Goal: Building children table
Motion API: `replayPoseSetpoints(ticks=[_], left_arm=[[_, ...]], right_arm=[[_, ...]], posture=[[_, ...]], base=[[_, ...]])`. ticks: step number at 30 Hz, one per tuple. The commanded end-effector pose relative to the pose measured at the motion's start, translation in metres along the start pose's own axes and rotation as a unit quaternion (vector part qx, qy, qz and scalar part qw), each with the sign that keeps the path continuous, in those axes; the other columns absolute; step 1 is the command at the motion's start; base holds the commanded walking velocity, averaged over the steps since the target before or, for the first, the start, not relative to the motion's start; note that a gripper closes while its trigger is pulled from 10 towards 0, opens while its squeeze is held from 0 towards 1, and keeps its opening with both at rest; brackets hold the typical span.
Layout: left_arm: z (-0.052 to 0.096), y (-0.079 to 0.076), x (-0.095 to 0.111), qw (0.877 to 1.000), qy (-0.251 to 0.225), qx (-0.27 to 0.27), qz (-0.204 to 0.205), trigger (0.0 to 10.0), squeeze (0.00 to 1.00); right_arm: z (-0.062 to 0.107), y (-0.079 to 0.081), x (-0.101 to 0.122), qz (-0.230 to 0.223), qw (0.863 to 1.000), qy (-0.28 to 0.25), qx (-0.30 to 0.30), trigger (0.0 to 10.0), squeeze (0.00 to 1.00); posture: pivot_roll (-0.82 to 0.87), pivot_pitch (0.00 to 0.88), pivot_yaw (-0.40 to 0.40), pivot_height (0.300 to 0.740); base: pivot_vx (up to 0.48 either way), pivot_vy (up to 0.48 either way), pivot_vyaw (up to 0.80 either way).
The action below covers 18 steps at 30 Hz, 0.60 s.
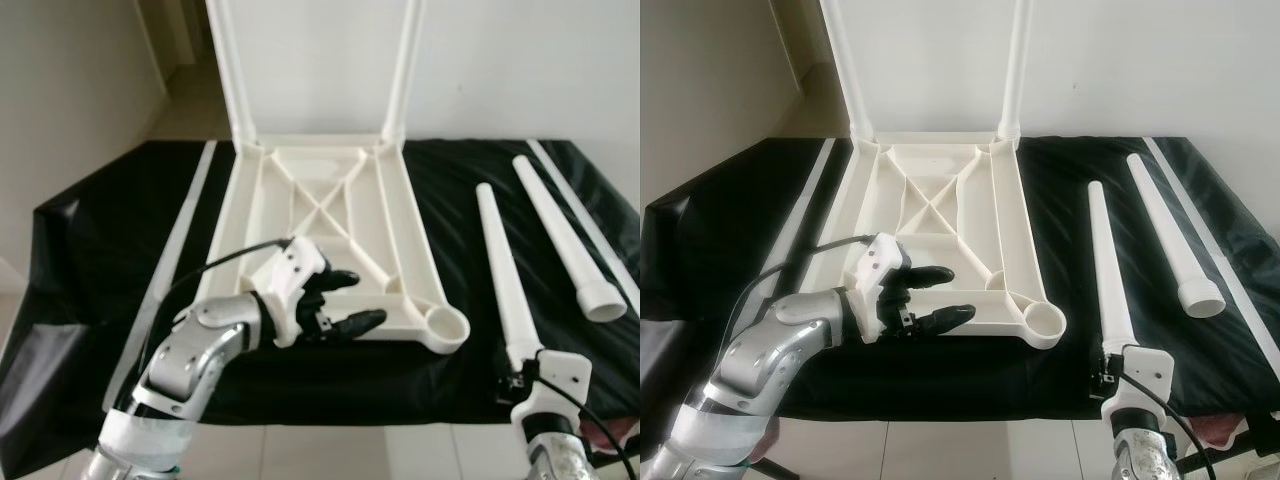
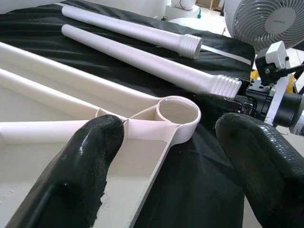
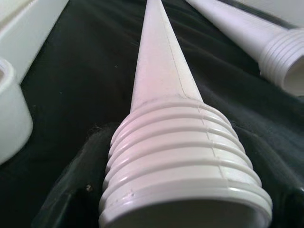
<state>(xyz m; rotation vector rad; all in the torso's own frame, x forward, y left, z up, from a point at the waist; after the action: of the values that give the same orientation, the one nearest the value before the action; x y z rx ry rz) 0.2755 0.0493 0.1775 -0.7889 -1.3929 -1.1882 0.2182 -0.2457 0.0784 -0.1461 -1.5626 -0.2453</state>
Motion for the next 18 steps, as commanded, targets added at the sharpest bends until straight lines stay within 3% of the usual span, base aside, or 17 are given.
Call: replayPoseSetpoints(ticks=[1,10,14,18], left_arm=[[0.001,0.001,0.0,1.0,0.001,-0.004,0.002,10.0,0.0],[0.001,0.001,0.0,1.0,0.002,-0.005,0.001,10.0,0.0],[0.001,0.001,0.0,1.0,0.002,-0.004,0.001,10.0,0.0],[0.001,0.001,0.0,1.0,0.002,-0.002,0.001,10.0,0.0]], right_arm=[[0.0,-0.004,0.0,0.015,1.0,-0.001,-0.008,0.0,0.0],[-0.004,-0.004,0.007,-0.038,0.999,-0.017,-0.002,0.0,0.0],[-0.006,-0.004,0.009,0.002,1.0,-0.021,0.004,0.0,0.0],[-0.008,-0.006,0.012,0.008,1.0,-0.027,0.008,0.0,0.0]], posture=[[-0.05,0.014,0.033,0.74],[-0.04,0.017,0.034,0.74],[-0.04,0.017,0.033,0.74],[-0.04,0.018,0.032,0.74]], base=[[0.0,0.0,0.0],[0.0,0.0,0.0],[0.0,0.0,0.0],[0.0,0.0,0.0]])
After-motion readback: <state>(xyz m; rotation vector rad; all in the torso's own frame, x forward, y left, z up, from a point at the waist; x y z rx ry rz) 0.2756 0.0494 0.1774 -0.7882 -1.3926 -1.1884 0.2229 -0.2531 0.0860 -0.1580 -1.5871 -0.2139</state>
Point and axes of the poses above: a point about 5 cm out from each wrist's last joint towards the gripper, its own z axis pointing back from the gripper into the wrist, its own x axis along the axis of the wrist's last joint, y = z × x, the point moved 2 cm from there along -z, pointing out of the wrist towards the gripper, and after that the axes turned 12 degrees about -z, right-handed, at the moved point
